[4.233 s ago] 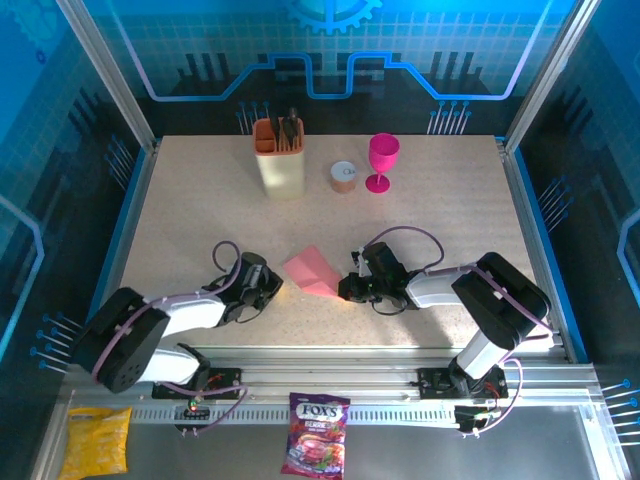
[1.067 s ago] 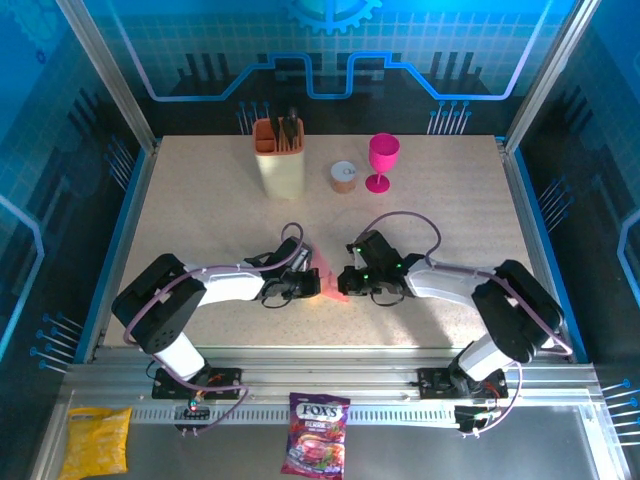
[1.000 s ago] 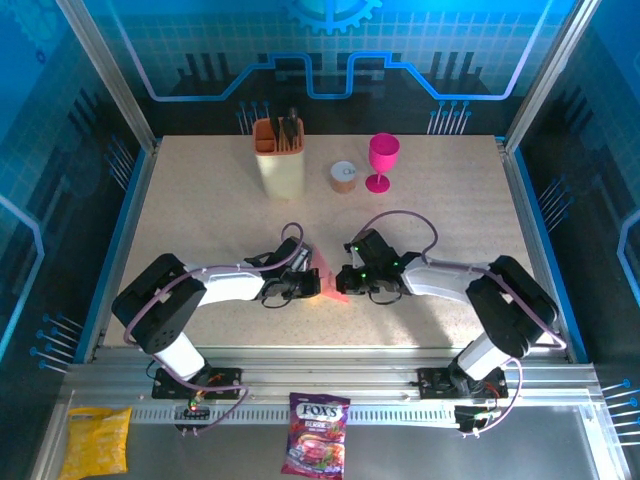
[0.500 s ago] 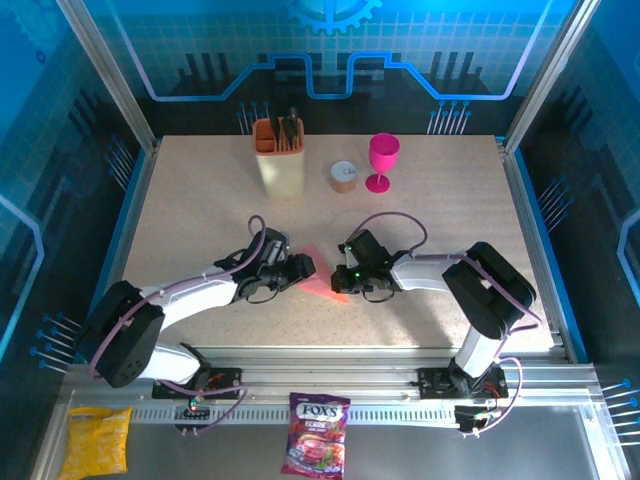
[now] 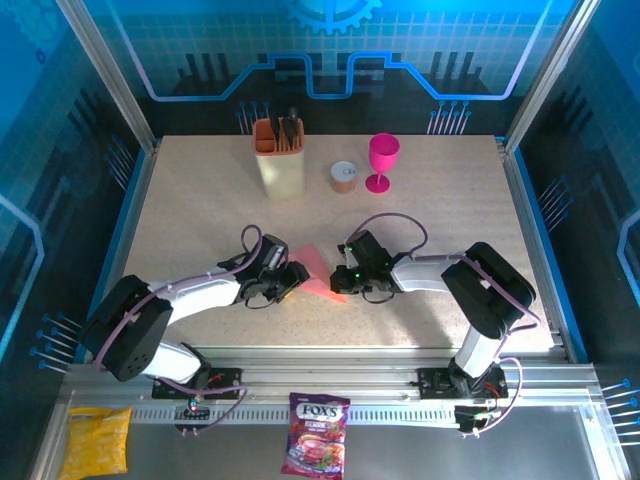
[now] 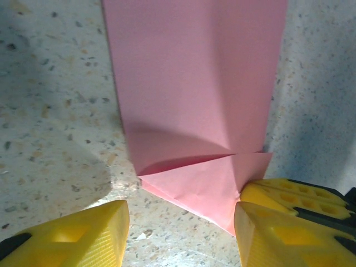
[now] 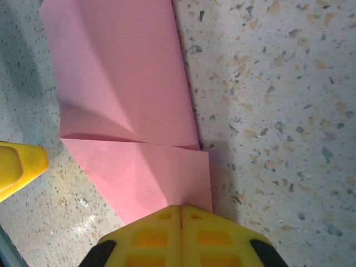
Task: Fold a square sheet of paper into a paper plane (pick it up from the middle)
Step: Third fold the triangle at the center of the table.
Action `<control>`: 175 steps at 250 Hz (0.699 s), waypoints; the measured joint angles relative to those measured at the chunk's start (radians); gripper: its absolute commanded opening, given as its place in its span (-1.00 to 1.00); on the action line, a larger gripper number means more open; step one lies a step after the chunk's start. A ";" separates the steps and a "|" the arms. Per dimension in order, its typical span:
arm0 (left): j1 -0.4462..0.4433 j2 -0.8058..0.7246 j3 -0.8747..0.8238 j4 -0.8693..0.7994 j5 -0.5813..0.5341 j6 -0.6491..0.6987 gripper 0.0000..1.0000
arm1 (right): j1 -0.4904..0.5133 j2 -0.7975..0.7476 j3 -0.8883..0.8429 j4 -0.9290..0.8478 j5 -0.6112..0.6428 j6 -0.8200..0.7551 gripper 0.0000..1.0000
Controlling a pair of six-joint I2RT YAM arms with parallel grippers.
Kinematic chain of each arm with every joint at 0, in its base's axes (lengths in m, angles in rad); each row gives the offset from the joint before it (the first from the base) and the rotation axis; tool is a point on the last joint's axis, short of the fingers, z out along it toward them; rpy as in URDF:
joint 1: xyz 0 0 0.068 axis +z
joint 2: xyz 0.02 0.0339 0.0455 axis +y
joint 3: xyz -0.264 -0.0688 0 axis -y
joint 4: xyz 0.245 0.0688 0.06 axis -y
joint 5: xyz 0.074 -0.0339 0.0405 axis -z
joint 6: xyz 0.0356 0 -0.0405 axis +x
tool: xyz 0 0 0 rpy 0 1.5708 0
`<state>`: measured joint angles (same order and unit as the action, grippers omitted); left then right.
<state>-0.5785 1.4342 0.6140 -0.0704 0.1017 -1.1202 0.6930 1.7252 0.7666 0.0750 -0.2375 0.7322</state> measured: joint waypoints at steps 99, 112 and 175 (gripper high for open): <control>0.012 0.052 0.005 -0.016 -0.018 0.000 -0.26 | 0.000 0.009 -0.002 0.023 -0.010 0.000 -1.00; 0.014 0.053 0.008 -0.021 -0.017 0.000 -0.25 | 0.000 0.009 -0.002 0.024 -0.010 0.000 -1.00; 0.016 0.064 0.026 -0.031 -0.016 0.005 -0.26 | 0.000 0.009 -0.008 0.037 -0.010 0.000 -1.00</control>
<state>-0.5621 1.4986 0.6399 -0.1009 0.0853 -1.1156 0.6930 1.7340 0.7582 0.1120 -0.2478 0.7326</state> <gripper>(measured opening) 0.371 0.061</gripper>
